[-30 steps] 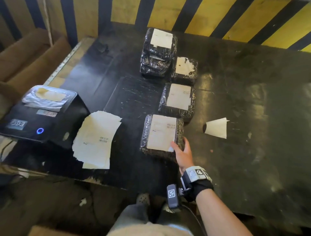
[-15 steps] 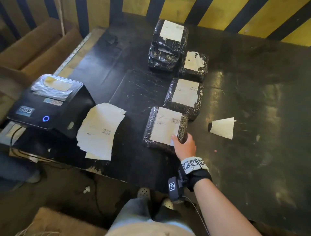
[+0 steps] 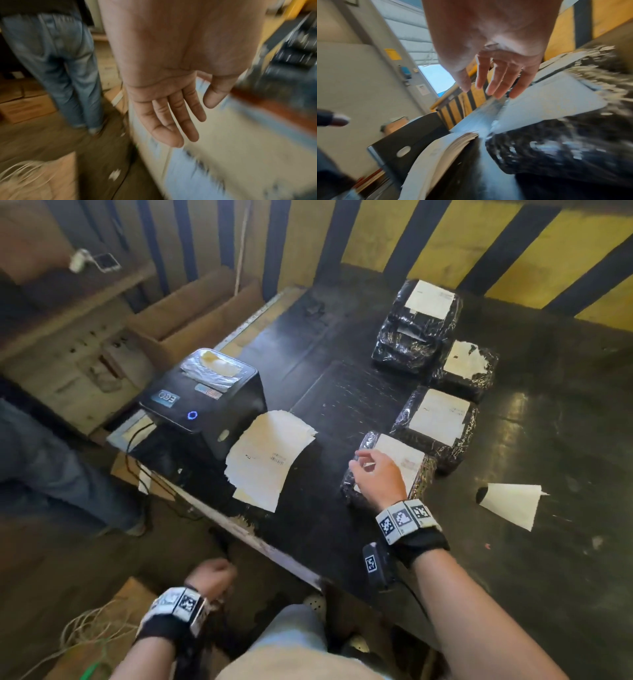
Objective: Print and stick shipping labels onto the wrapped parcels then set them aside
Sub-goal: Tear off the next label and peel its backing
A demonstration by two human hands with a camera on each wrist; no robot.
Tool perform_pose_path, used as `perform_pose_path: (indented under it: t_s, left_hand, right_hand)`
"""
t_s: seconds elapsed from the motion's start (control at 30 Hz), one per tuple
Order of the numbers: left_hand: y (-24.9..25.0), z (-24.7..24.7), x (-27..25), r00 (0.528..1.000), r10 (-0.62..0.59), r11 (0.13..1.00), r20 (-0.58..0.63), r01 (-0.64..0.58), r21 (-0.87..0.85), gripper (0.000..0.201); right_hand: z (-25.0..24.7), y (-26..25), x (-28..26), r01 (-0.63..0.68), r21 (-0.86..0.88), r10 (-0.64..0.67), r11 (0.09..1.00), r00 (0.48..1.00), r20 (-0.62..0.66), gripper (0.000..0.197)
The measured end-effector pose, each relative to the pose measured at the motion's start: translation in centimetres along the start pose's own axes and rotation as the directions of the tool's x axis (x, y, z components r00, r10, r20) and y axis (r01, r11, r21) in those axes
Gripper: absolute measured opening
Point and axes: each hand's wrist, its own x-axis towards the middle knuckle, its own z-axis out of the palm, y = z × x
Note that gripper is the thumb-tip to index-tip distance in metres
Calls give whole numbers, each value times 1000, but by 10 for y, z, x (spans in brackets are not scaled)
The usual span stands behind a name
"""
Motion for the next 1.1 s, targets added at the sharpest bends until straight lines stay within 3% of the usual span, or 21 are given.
perform_pose_path:
  t_s: [0.2, 0.33, 0.43, 0.57, 0.87, 1.1]
  left_hand:
    - [108, -36, -12, 943, 295, 955, -155, -298, 7, 16]
    - [161, -49, 0, 905, 378, 925, -195, -380, 28, 21]
    - [177, -59, 18, 846, 474, 879, -243, -440, 182, 43]
    - [177, -74, 38, 862, 456, 884, -222, -410, 222, 55]
    - [177, -85, 66, 877, 466, 843, -113, -402, 359, 59]
    - [179, -83, 66, 845, 515, 813, -143, -429, 393, 61]
  right_hand:
    - [33, -36, 7, 125, -113, -101, 986, 975, 196, 27]
    - [59, -54, 25, 182, -222, -115, 958, 951, 285, 29]
    - [77, -60, 43, 187, -267, -103, 945, 948, 302, 30]
    - [103, -63, 63, 171, -322, -73, 931, 952, 297, 35]
    - [131, -60, 73, 119, -530, -24, 839, 983, 182, 48]
    - [132, -56, 73, 60, -555, 12, 830, 992, 125, 49]
